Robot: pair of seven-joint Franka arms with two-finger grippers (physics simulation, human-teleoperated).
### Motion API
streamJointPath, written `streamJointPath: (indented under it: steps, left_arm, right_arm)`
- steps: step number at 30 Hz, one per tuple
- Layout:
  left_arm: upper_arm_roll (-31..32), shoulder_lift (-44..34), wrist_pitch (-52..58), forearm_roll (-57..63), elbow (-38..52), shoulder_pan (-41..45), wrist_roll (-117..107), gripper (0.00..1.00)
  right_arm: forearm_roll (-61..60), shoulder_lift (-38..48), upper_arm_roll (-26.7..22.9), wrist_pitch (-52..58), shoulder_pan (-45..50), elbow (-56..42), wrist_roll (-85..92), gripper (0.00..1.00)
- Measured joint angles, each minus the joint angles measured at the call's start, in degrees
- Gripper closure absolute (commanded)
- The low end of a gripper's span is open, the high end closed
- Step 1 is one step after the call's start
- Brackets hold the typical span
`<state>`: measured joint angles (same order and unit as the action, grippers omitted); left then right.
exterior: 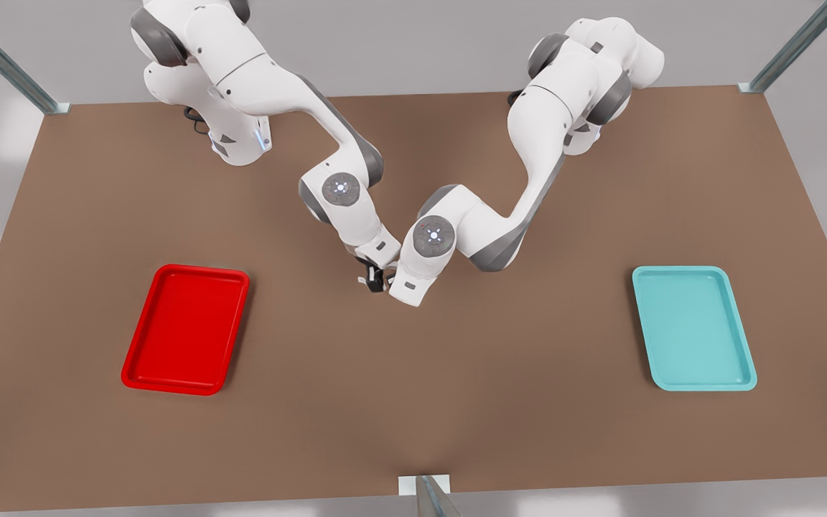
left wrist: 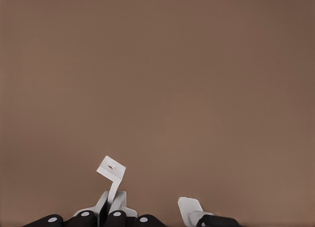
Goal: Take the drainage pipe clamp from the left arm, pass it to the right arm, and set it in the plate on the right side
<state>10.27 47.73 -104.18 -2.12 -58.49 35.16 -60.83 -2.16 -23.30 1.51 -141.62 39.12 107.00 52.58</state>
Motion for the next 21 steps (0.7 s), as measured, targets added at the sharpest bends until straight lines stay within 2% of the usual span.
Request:
streamJointPath:
  steps: [1,2,3,4,9,15,17,19,21]
  left_arm:
    - [0.0,0.0,-0.01,0.0,0.01,0.0,-0.05,0.79]
    - [0.0,0.0,-0.02,0.0,0.01,0.0,-0.1,0.79]
    - [0.0,0.01,-0.05,-0.02,-0.02,-0.01,-0.15,0.08]
    - [0.0,0.03,-0.33,-0.08,-0.06,-0.05,-0.17,0.0]
    - [0.01,-2.11,-0.04,-2.06,0.16,-3.09,-0.04,0.0]
    - [-0.12,-11.1,15.87,-2.91,4.91,-31.05,5.73,0.0]
    - [0.51,-12.99,20.71,-0.8,4.65,-35.25,8.9,0.0]
    - [-2.58,-23.46,22.49,0.18,-8.86,-34.1,12.88,0.0]
    - [-3.34,-26.27,25.61,0.52,-13.27,-32.26,16.58,0.0]
  right_arm:
    - [0.0,-0.02,-0.01,0.01,0.02,-0.03,0.15,0.71]
    - [0.01,-0.04,-0.01,0.02,0.05,-0.06,0.3,0.79]
    - [0.01,-0.09,-0.01,0.03,0.06,-0.12,0.44,0.79]
    - [0.0,-0.22,0.0,0.05,0.06,-0.27,0.57,0.79]
    - [-0.36,0.01,0.02,0.35,-0.29,-0.93,1.84,0.79]
    - [-0.78,-0.04,-0.08,0.65,-0.87,-0.8,2.84,0.79]
    - [-0.8,0.87,-0.19,0.77,-2.72,0.66,3.15,0.79]
    - [-0.77,3.14,-0.41,1.69,-10.19,3.39,3.95,0.79]
    - [-0.77,4.18,-0.56,3.41,-20.83,3.81,5.84,0.79]
